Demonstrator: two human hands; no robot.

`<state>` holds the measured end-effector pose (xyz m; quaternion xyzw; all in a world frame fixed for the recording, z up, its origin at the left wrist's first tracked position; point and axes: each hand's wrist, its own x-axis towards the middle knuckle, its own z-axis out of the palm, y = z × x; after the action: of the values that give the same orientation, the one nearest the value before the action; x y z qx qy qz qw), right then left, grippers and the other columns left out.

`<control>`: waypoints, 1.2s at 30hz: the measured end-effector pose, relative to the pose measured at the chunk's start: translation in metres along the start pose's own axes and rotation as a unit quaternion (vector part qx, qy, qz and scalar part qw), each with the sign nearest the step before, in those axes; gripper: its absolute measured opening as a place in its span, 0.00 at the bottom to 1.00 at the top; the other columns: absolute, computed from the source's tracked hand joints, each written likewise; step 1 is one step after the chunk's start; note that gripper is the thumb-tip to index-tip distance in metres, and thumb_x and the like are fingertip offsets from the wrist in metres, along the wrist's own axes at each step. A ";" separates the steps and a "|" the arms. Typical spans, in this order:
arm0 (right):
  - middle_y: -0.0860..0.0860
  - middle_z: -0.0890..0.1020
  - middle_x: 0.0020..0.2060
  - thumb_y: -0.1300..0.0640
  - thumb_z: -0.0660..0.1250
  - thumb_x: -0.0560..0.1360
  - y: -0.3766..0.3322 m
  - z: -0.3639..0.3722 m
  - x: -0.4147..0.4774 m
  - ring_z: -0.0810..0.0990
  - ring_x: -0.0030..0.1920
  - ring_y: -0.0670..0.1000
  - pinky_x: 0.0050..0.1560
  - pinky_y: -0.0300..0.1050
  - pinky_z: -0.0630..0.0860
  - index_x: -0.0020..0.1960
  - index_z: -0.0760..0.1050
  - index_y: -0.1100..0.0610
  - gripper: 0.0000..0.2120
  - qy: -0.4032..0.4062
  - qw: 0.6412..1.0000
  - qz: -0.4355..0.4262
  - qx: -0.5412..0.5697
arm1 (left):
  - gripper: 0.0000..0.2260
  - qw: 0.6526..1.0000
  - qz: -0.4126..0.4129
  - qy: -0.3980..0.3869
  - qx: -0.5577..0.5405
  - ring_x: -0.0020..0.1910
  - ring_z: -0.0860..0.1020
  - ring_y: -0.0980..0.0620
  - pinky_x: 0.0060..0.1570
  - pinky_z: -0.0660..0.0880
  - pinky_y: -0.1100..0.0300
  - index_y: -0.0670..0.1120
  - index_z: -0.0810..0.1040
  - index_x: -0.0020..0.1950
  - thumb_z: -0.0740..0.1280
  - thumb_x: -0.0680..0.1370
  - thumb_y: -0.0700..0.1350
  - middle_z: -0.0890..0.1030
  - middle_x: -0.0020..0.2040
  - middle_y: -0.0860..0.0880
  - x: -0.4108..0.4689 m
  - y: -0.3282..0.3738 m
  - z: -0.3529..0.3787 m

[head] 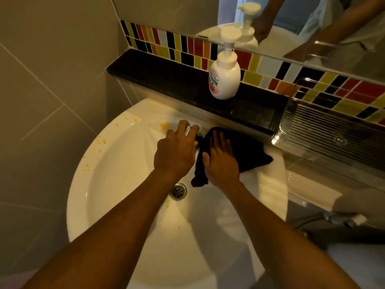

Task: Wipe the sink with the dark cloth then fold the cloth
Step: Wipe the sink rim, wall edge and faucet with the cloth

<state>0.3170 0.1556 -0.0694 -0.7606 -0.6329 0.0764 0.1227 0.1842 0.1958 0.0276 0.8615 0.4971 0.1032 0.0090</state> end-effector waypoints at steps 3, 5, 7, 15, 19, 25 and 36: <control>0.54 0.62 0.76 0.44 0.41 0.79 -0.013 0.006 -0.022 0.54 0.77 0.53 0.77 0.52 0.46 0.76 0.56 0.56 0.29 -0.025 0.999 -0.021 0.017 | 0.19 1.000 -0.001 -0.003 -0.007 0.56 0.76 0.43 0.44 0.79 0.53 0.52 0.65 0.70 0.61 0.79 0.53 0.67 0.70 0.46 -0.002 0.001 -0.002; 0.53 0.62 0.76 0.43 0.41 0.80 -0.009 0.006 -0.031 0.56 0.77 0.53 0.77 0.51 0.47 0.76 0.56 0.56 0.30 -0.028 0.998 -0.054 -0.001 | 0.19 1.000 0.000 -0.006 -0.009 0.57 0.76 0.43 0.44 0.79 0.54 0.52 0.64 0.70 0.61 0.80 0.52 0.66 0.70 0.46 -0.002 0.002 -0.004; 0.52 0.61 0.76 0.40 0.36 0.79 0.005 0.002 -0.033 0.54 0.77 0.52 0.77 0.50 0.46 0.77 0.55 0.54 0.32 -0.031 0.998 -0.048 -0.005 | 0.20 1.000 0.000 -0.008 -0.011 0.56 0.75 0.43 0.44 0.77 0.55 0.52 0.64 0.71 0.61 0.79 0.51 0.66 0.71 0.46 -0.001 0.003 -0.006; 0.56 0.62 0.76 0.45 0.50 0.79 -0.054 0.018 -0.023 0.54 0.77 0.59 0.75 0.58 0.45 0.75 0.59 0.56 0.28 -0.005 0.993 0.119 0.015 | 0.22 1.000 0.008 -0.012 -0.023 0.56 0.76 0.43 0.45 0.77 0.56 0.51 0.65 0.71 0.64 0.78 0.50 0.66 0.71 0.46 -0.001 0.001 -0.008; 0.51 0.60 0.77 0.42 0.41 0.80 -0.021 0.007 -0.021 0.50 0.78 0.53 0.77 0.54 0.43 0.76 0.56 0.53 0.29 -0.026 0.998 0.048 -0.028 | 0.20 1.000 0.011 -0.010 -0.015 0.57 0.75 0.44 0.45 0.76 0.57 0.51 0.64 0.71 0.62 0.79 0.51 0.65 0.71 0.46 -0.003 0.001 -0.013; 0.51 0.48 0.78 0.42 0.38 0.80 0.025 -0.017 -0.022 0.40 0.78 0.55 0.77 0.53 0.40 0.77 0.42 0.53 0.29 -0.031 0.986 0.078 -0.143 | 0.22 0.999 0.012 -0.025 -0.023 0.57 0.76 0.43 0.46 0.77 0.56 0.50 0.64 0.71 0.65 0.78 0.49 0.64 0.72 0.45 -0.002 0.001 -0.015; 0.56 0.56 0.77 0.48 0.45 0.81 0.087 -0.044 -0.083 0.46 0.78 0.58 0.77 0.56 0.49 0.77 0.51 0.59 0.28 -0.022 0.973 0.207 -0.102 | 0.22 0.999 0.008 -0.028 -0.038 0.56 0.76 0.43 0.45 0.76 0.57 0.49 0.64 0.71 0.64 0.78 0.48 0.65 0.72 0.45 -0.005 0.000 -0.017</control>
<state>0.3953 0.0555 -0.0551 -0.8818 -0.4686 0.0524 0.0119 0.1789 0.1900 0.0434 0.8671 0.4854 0.0976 0.0552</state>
